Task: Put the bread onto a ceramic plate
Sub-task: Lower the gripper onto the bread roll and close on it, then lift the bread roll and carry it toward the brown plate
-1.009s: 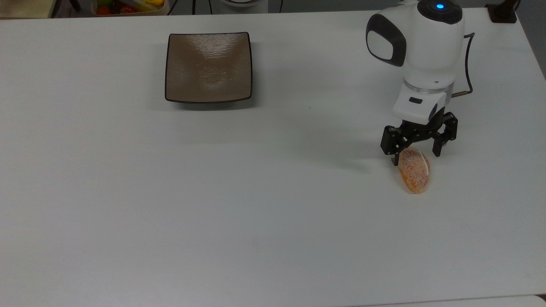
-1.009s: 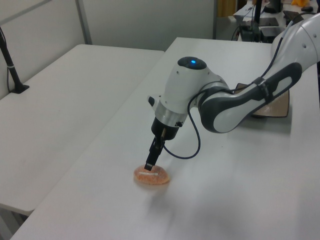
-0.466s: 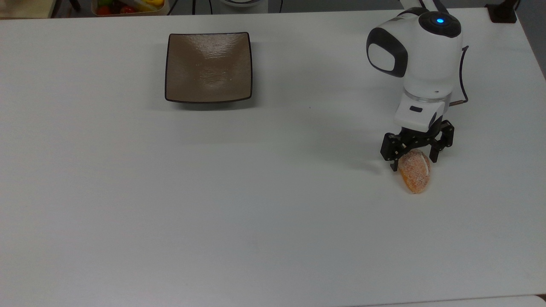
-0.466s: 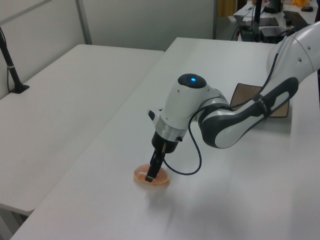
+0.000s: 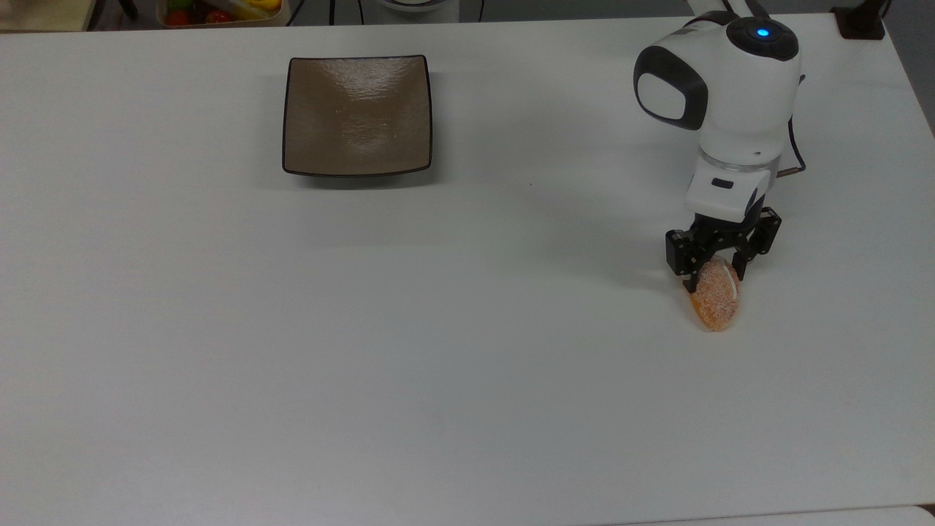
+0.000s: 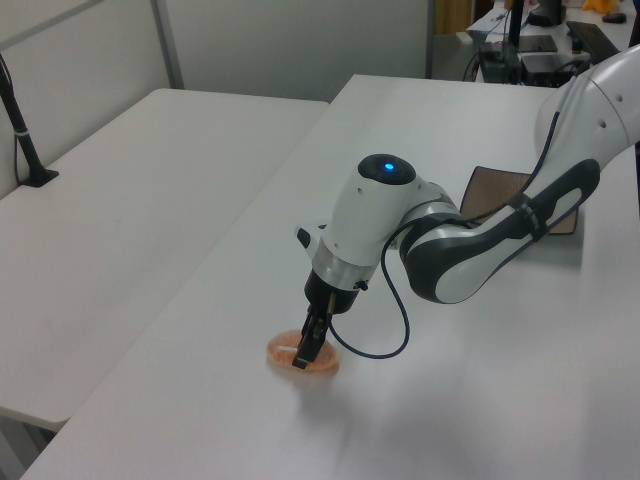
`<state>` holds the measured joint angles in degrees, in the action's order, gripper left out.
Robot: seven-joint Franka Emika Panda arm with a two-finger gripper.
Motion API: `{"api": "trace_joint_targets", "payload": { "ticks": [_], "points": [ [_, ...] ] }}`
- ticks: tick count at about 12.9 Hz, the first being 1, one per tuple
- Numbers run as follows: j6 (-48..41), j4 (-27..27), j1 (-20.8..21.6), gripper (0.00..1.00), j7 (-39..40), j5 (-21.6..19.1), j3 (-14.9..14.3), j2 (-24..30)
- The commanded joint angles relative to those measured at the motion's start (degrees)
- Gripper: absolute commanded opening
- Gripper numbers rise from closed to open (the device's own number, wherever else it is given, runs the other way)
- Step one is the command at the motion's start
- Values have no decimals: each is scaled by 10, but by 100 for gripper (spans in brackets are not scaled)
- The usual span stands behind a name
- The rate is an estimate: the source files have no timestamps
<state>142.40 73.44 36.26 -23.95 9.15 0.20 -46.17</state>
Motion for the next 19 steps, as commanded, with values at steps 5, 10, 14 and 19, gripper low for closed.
{"api": "trace_joint_targets", "payload": {
  "ticks": [5, 10, 14, 19],
  "points": [
    [5, -1, -2, 24, -14, 11, 1, 6],
    [-1, 54, -19, 19, -15, 1, 2, 90],
    [-46, 112, -43, 19, -17, -4, 2, 182],
    [-127, 195, -96, 19, -14, -9, 20, 314]
  ]
}}
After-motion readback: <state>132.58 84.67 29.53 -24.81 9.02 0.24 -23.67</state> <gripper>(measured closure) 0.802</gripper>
